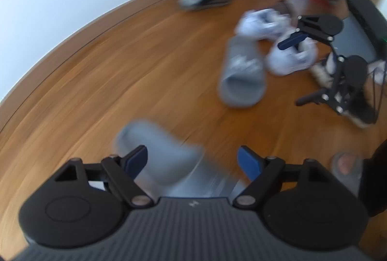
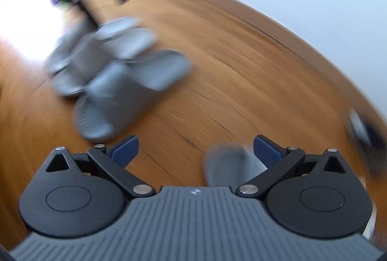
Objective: Organize scattered shoes
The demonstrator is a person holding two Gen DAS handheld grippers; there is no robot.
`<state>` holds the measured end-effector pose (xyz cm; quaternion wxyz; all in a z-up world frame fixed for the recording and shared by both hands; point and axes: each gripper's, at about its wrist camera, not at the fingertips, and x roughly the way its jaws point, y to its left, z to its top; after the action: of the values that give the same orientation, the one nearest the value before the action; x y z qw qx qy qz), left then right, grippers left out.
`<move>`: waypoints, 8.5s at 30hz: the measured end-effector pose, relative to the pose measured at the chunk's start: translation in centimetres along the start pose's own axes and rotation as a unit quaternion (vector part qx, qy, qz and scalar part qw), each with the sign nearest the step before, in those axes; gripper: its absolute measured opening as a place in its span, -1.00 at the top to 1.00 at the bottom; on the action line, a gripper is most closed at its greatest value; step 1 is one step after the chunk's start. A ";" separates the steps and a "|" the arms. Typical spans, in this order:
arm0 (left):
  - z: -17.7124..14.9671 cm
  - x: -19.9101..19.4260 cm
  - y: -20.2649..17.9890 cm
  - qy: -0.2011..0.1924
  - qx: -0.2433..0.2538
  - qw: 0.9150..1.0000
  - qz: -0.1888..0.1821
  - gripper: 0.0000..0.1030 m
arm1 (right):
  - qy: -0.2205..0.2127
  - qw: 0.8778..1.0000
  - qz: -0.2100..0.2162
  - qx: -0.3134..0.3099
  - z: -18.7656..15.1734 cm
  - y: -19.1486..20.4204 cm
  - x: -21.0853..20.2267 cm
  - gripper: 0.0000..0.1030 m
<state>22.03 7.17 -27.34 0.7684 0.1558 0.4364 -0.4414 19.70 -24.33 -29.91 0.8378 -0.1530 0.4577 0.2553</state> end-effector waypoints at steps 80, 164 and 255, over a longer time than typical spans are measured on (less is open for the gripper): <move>-2.9 1.5 8.0 -0.005 -0.165 0.980 0.107 -0.70 | 0.084 0.847 0.136 -0.506 2.2 10.4 13.7 -0.54; 14.2 21.4 -4.7 -0.017 -0.263 0.962 0.067 0.38 | -0.040 0.972 -0.082 0.216 -11.6 -17.9 -2.1 -0.99; 22.2 25.4 -5.9 -0.058 -0.418 0.906 0.032 -0.39 | -0.027 0.838 -0.109 0.533 -17.0 -19.2 -4.3 -0.99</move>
<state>34.90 -23.76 -34.34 0.8006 -0.1916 0.5307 -0.2016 16.97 -49.64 -34.92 0.8241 0.2757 0.4807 -0.1172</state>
